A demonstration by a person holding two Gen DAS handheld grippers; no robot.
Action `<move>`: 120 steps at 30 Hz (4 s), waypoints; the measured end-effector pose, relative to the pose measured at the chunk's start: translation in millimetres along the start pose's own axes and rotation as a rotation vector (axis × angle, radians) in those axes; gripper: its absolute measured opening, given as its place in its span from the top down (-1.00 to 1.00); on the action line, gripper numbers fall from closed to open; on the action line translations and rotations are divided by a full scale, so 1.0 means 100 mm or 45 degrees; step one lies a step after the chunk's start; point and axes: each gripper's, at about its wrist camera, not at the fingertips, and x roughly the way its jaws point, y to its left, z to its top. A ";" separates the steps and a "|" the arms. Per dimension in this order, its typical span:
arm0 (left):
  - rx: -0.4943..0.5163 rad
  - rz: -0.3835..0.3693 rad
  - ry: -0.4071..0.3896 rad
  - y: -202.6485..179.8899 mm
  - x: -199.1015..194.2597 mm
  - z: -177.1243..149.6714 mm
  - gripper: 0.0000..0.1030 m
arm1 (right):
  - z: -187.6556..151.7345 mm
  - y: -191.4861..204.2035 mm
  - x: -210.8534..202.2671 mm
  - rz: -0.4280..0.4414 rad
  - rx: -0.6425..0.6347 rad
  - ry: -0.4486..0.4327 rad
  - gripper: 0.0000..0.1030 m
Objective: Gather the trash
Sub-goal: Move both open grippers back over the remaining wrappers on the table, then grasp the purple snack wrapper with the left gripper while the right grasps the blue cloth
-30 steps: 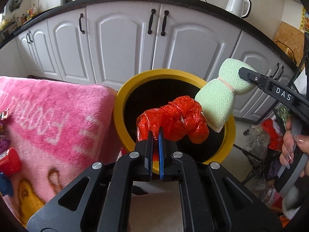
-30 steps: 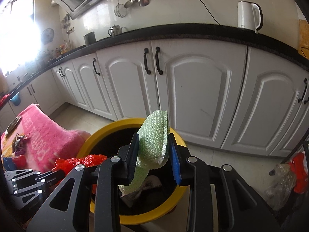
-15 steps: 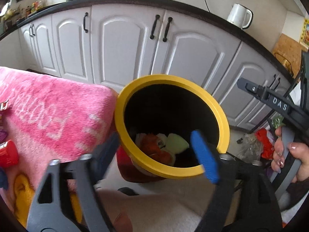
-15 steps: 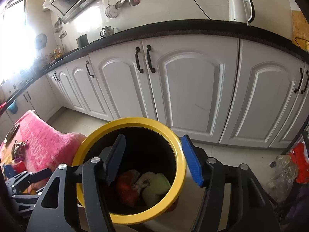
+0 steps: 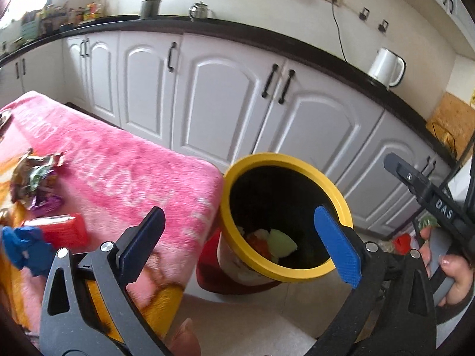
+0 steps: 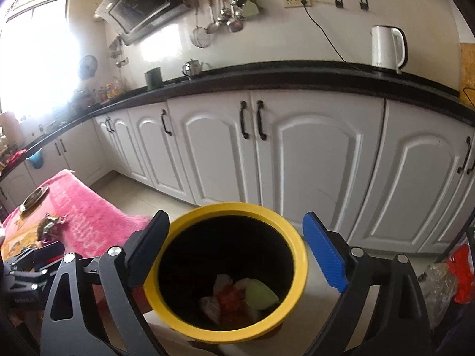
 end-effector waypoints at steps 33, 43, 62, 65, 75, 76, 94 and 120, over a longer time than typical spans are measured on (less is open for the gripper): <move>-0.142 0.288 -0.274 0.97 -1.02 0.02 -0.79 | -0.05 1.19 -0.38 0.280 -0.223 -0.016 -0.83; -0.208 0.358 -0.305 1.35 -1.21 -0.04 -0.80 | -0.14 1.63 -0.35 0.381 -0.326 0.025 -0.83; -0.323 0.455 -0.206 2.26 -1.34 0.06 -0.79 | -0.39 2.56 -0.03 0.610 -0.432 0.204 -0.83; -0.298 0.437 -0.143 2.39 -1.26 0.17 -0.69 | -0.49 2.75 0.05 0.655 -0.485 0.248 -0.81; -0.155 0.379 0.097 2.55 -0.65 0.41 -0.53 | -0.71 3.28 0.38 0.746 -0.569 0.369 -0.67; -0.162 0.358 0.117 2.57 -0.57 0.43 -0.49 | -0.73 3.31 0.41 0.752 -0.577 0.378 -0.64; -0.232 0.326 0.259 2.77 0.04 0.54 0.43 | -0.95 3.46 0.46 0.869 -0.663 0.468 0.79; -0.277 0.247 -0.075 2.42 -1.00 0.43 0.76 | -0.66 3.15 0.03 0.925 -0.564 0.371 0.84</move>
